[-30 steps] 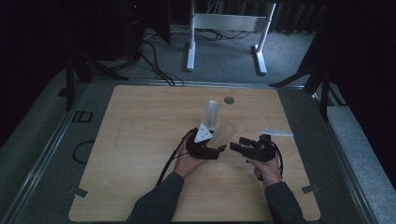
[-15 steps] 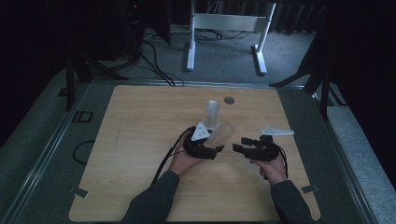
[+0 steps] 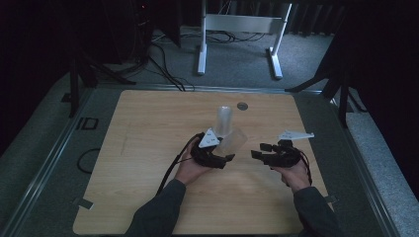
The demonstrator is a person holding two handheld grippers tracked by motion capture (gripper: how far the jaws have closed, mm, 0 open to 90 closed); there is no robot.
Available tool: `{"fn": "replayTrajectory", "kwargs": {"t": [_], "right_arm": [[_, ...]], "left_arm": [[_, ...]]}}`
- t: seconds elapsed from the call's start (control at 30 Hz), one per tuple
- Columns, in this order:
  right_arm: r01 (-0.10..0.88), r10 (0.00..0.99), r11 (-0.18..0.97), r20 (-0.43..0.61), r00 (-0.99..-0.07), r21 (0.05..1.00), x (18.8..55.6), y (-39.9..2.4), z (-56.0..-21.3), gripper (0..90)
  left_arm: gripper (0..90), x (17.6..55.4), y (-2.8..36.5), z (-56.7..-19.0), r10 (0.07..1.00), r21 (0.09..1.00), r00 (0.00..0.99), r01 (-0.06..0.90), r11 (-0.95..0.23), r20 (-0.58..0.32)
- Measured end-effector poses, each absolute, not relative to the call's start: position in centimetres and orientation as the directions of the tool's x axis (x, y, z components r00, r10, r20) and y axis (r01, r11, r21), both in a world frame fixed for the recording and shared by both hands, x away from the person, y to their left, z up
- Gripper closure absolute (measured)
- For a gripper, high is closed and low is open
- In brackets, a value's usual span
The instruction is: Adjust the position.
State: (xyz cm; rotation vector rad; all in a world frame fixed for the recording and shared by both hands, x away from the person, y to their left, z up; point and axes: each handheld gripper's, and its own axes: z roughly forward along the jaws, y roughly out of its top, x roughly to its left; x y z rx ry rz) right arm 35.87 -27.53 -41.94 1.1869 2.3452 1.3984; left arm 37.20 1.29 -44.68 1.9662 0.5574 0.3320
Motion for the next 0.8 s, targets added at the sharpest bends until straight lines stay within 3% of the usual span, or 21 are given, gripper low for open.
{"fn": "replayTrajectory", "kwargs": {"t": [0.8], "right_arm": [[0.496,0.685,0.517,0.01,-0.729,0.697,36.3,-26.2,-40.7,40.2]], "left_arm": [[23.7,37.0,1.9,-44.2,0.488,0.872,0.872,0.204,-0.445,0.045]]}}
